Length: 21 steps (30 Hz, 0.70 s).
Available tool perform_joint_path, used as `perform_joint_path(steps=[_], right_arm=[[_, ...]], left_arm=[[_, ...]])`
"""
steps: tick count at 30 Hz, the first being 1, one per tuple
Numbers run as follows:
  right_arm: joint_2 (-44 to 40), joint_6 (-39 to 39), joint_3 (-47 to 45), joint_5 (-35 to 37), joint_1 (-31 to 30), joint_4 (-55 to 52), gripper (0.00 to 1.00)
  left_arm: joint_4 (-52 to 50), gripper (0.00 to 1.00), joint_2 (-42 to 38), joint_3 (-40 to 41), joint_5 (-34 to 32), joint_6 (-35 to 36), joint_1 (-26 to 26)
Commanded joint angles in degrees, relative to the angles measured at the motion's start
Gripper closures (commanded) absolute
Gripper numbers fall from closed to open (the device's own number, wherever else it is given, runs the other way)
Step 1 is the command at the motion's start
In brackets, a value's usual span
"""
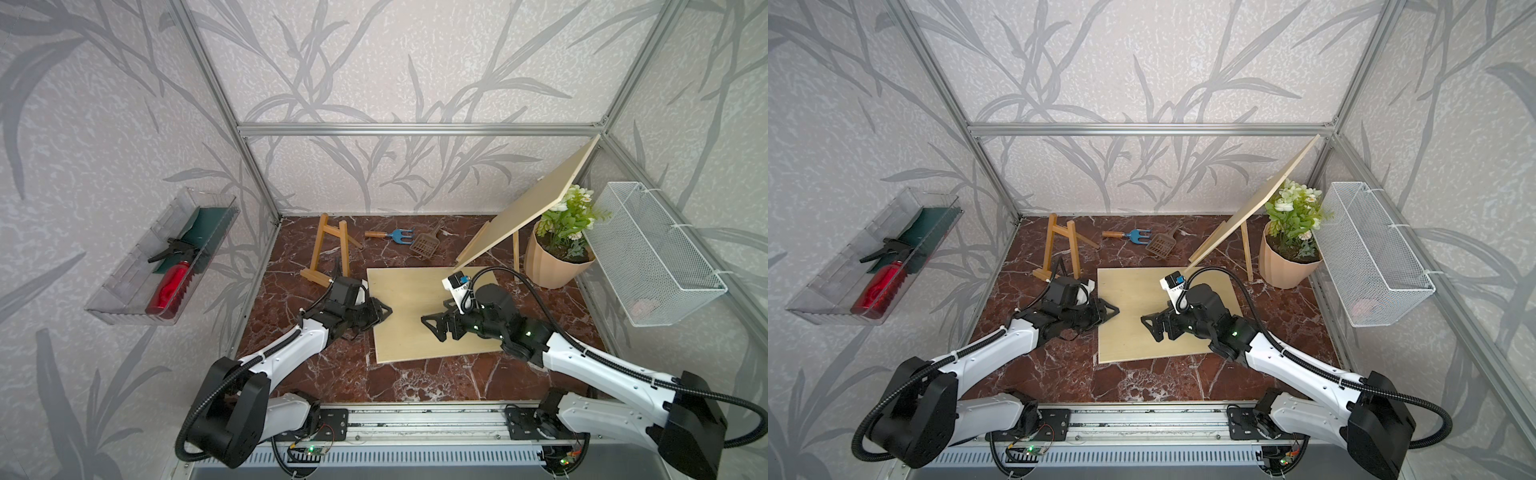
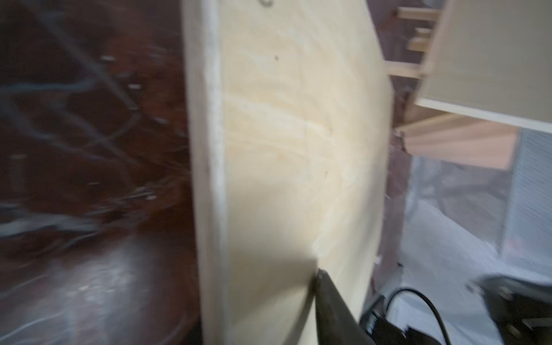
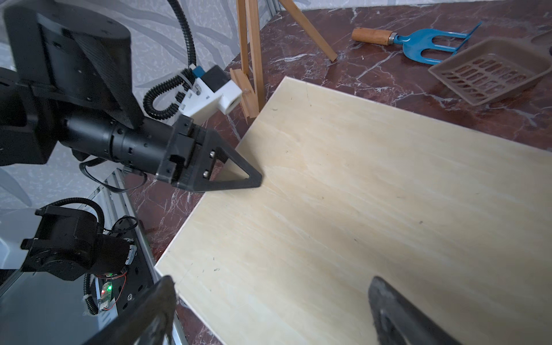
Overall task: Disassemble the easel
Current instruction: Place the drawing board at the center of the board.
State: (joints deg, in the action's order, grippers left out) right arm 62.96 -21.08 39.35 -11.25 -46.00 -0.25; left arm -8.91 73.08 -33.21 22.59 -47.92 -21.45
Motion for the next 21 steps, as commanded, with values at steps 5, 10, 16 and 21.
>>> perform_joint_path(steps=[5,10,16,21], right_arm=[[-0.34,-0.06,-0.48,-0.41,0.38,0.9,0.01],[-0.23,-0.13,-0.45,-0.44,0.38,1.12,0.01],[-0.47,-0.07,-0.54,0.49,0.38,0.9,0.01],[-0.89,0.12,-0.94,1.64,0.38,1.11,0.01]], left_arm=[[-22.32,0.37,1.31,3.26,-20.34,0.03,1.33],[-22.34,0.29,-1.93,0.96,-17.34,0.28,1.33],[-22.06,0.24,-6.03,-3.05,-13.82,0.38,1.25],[-21.86,0.17,-8.11,-7.14,-11.46,0.37,0.31]])
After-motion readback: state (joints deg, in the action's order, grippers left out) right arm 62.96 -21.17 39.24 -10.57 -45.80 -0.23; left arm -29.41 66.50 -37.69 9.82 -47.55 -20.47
